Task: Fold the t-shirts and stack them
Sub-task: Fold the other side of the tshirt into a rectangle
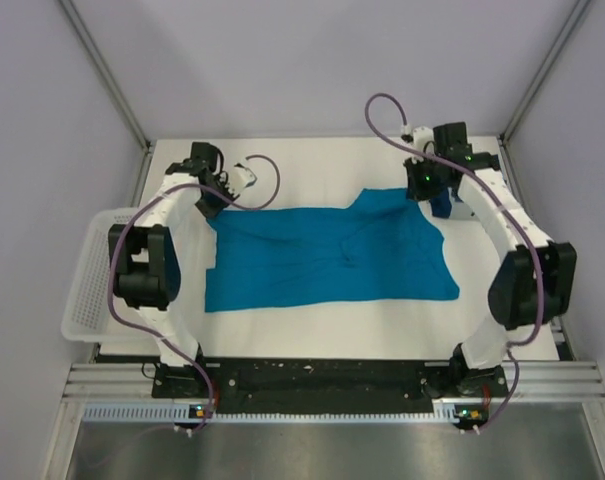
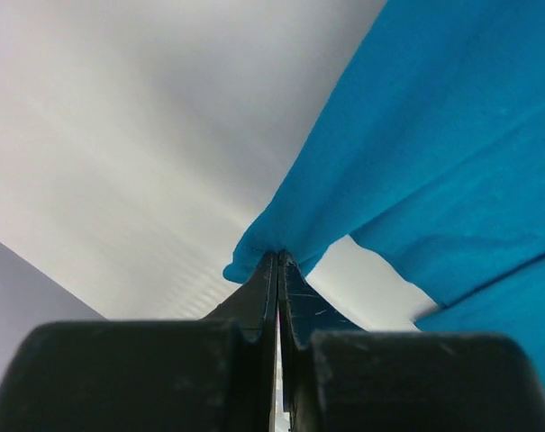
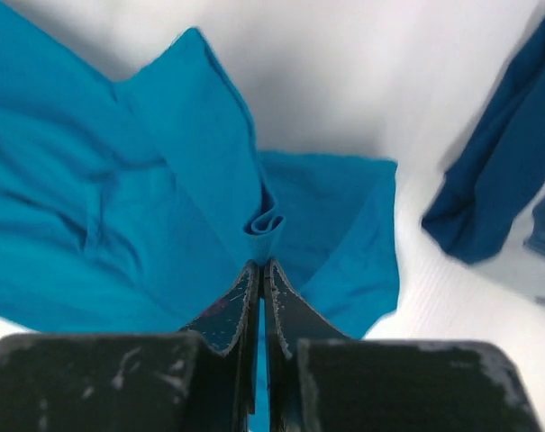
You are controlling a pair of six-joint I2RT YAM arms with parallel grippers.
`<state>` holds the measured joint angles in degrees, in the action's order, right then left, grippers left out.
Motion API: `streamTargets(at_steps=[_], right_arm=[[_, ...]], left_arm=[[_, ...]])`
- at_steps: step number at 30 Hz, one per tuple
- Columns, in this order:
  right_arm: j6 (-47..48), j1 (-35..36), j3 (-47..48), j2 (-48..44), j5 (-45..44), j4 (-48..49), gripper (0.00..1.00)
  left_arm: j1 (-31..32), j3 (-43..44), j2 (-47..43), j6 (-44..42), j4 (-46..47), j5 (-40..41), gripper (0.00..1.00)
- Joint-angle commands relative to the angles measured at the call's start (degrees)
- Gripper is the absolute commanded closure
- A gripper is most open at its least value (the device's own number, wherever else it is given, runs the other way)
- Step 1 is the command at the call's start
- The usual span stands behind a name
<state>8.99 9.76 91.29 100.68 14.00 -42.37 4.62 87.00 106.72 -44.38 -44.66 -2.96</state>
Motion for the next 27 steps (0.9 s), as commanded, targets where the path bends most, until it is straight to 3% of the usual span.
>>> streamTargets(at_steps=[1,8,13,24,25,27], right_arm=[[8.3,0.8,-14.1,-12.8,-2.7,-0.3,1.00],[18.4,1.9,-27.8,-23.5,-11.9,-3.0,1.00],[19.2,3.3,-31.2,-21.6,-16.9,-4.1,1.00],[18.9,6.8,-33.5,-15.4,-18.1,-5.0,1.00],[18.7,7.2,-33.9,-15.1,-18.4,-5.0,0.99],[18.7,7.9,-34.1,-14.4,-19.7,-5.7,0.83]], left_arm=[[-0.1,-6.0,-6.3,-5.0,0.9,-0.8,1.00],[-0.1,-13.2,-10.2,-9.6,1.9,-1.4,1.00],[0.0,-15.0,-9.4,-10.0,1.8,-1.8,1.00],[0.7,-20.5,-11.5,-15.1,0.0,-1.9,1.00],[0.7,-20.8,-11.7,-15.9,-0.7,-1.7,0.97],[0.7,-20.5,-11.9,-16.8,-3.0,-1.7,0.78]])
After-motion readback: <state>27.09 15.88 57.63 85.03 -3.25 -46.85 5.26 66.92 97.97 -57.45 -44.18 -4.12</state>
